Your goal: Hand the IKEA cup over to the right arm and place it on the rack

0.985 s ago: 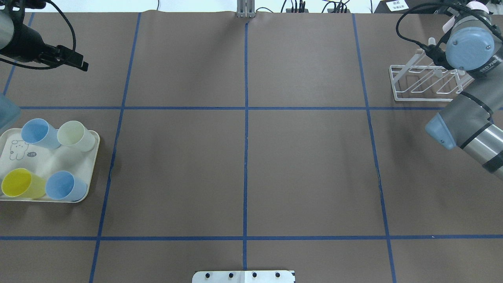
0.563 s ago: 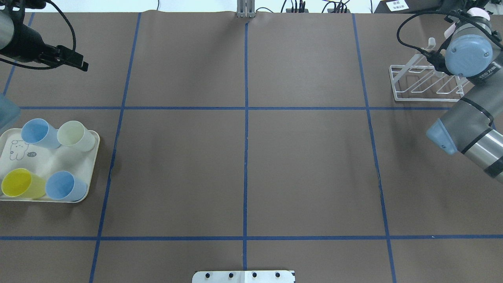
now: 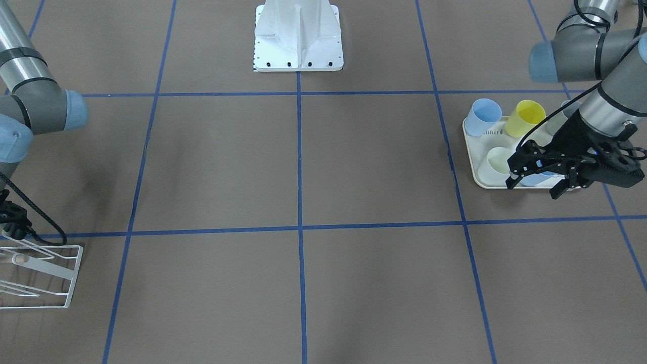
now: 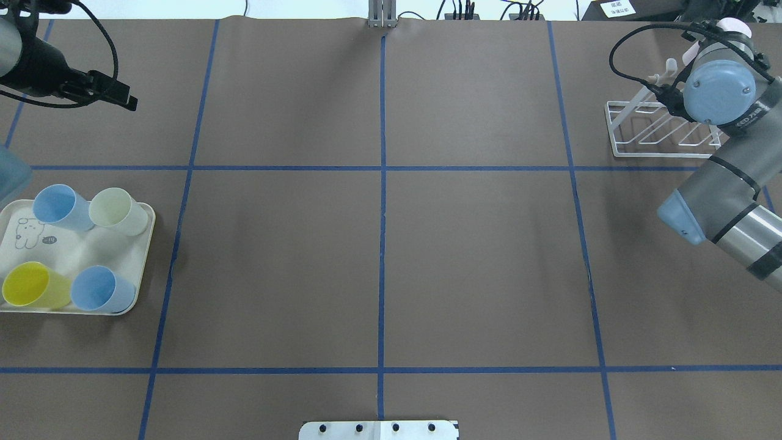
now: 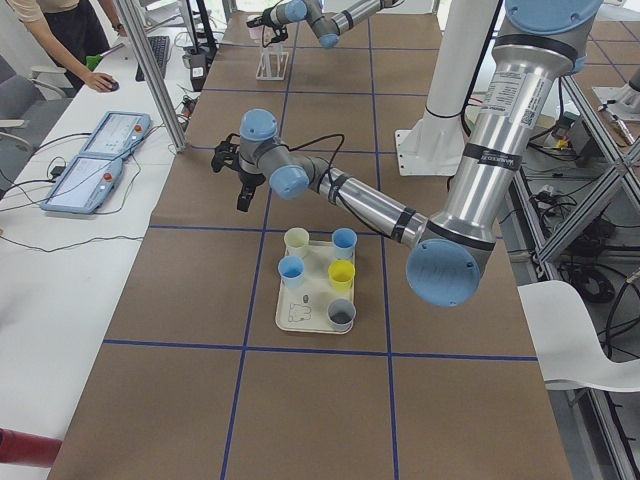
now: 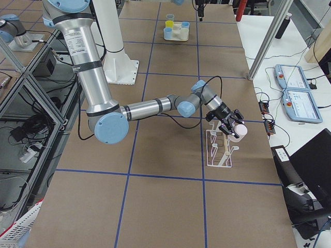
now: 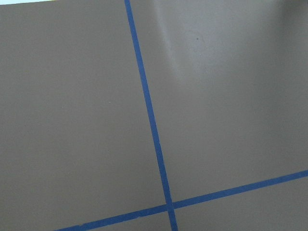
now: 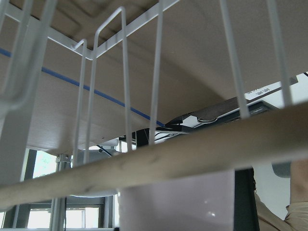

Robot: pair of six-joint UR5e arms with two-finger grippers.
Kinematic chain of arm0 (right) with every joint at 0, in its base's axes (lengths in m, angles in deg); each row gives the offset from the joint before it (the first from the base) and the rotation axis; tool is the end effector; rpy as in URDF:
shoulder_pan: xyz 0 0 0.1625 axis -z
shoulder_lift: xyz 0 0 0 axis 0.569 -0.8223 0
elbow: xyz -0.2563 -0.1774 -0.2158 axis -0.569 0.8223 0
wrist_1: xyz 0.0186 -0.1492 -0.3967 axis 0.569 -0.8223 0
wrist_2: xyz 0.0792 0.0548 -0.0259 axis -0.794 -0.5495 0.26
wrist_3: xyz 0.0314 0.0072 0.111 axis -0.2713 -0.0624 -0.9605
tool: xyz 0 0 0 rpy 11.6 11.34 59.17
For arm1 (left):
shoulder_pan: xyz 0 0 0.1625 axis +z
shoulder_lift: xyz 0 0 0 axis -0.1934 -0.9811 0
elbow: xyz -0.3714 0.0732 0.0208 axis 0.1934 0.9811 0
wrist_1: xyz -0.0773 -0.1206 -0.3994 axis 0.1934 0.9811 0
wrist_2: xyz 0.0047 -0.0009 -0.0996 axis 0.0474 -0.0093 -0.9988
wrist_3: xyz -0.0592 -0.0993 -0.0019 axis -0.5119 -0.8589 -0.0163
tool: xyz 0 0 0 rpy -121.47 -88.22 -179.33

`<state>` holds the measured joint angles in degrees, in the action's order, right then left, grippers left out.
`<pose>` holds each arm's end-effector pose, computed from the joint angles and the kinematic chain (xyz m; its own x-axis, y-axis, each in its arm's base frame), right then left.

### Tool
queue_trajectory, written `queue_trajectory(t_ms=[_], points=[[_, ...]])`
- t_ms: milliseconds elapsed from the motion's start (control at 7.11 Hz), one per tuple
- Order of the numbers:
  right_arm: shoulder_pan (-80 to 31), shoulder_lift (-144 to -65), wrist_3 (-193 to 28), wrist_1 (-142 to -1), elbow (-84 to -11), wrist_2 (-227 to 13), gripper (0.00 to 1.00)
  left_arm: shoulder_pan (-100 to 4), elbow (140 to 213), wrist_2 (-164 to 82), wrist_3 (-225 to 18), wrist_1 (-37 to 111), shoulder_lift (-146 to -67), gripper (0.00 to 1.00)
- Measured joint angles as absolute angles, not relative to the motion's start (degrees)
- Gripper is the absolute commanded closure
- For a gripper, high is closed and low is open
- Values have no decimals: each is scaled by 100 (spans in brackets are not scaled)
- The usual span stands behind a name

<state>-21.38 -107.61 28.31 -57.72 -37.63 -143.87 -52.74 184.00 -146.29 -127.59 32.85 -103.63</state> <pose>-0.2028 -0.6443 0.4736 -0.5083 -0.6420 -0.5740 0.8520 -0.2777 -0.4439 0.2107 -0.5759 0.3431 0.5960 0.2075 -0.7757 0.0979 0.9400 0.3267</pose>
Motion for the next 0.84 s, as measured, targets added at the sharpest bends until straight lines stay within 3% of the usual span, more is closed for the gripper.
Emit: queue_trajectory(t_ms=[844], points=[[-2128,-10618,2577,-5763,-3853,-14550,1,-5297,18495,-14630,-12732,3272,-10307,0]])
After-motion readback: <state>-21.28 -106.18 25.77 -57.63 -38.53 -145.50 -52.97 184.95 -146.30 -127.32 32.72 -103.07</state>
